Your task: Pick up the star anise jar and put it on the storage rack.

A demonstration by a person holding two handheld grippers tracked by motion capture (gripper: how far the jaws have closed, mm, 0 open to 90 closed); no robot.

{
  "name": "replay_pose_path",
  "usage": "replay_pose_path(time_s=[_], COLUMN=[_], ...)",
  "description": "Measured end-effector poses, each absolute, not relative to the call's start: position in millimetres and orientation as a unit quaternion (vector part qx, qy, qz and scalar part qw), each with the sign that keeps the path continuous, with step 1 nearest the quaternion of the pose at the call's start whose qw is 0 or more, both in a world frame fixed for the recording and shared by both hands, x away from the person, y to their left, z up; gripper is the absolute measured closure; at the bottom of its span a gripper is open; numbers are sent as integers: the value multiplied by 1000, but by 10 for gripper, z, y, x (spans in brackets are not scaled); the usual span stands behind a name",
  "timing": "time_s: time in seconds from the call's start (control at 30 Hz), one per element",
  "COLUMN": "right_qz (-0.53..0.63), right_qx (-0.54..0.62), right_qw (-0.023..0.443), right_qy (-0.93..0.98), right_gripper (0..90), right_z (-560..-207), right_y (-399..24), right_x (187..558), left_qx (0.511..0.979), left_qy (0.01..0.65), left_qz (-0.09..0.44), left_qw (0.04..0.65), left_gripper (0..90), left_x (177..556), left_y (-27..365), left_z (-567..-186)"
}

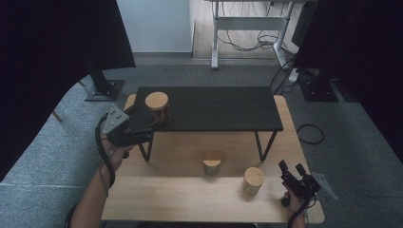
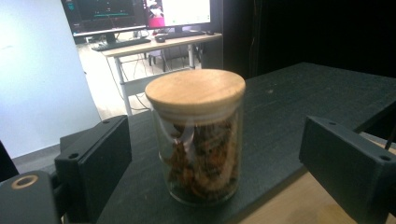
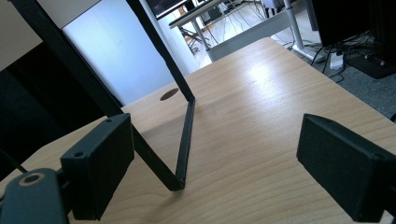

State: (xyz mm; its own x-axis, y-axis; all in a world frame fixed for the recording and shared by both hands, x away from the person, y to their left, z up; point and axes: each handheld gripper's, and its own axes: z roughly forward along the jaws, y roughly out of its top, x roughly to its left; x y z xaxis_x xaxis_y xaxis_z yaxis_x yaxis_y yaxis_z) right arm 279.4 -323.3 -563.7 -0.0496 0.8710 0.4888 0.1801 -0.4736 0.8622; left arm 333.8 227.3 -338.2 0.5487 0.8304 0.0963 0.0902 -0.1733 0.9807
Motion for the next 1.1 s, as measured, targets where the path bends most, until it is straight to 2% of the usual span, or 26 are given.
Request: replay_pose_path(time_s=[0.63,0.9,1.1], right_qz=[589,589,589], right_qx=[624,625,625], right_qw=[294,294,295], right_qy=[420,419,419], right_gripper=[107,107,107], right_z=[-5636,-5634,-5634], right_y=[-3231,-3228,-3227], right_x=[2792,2790,2790], left_qx=[686,692,695], left_qy=[352,360,377], left_qz=[332,310,271], left_qw=[542,543,549], left_gripper=[89,94,96], left_x=[2949,2778,2649], left_y=[2431,2526,2553], left_z=[-3787,-4045,-4369])
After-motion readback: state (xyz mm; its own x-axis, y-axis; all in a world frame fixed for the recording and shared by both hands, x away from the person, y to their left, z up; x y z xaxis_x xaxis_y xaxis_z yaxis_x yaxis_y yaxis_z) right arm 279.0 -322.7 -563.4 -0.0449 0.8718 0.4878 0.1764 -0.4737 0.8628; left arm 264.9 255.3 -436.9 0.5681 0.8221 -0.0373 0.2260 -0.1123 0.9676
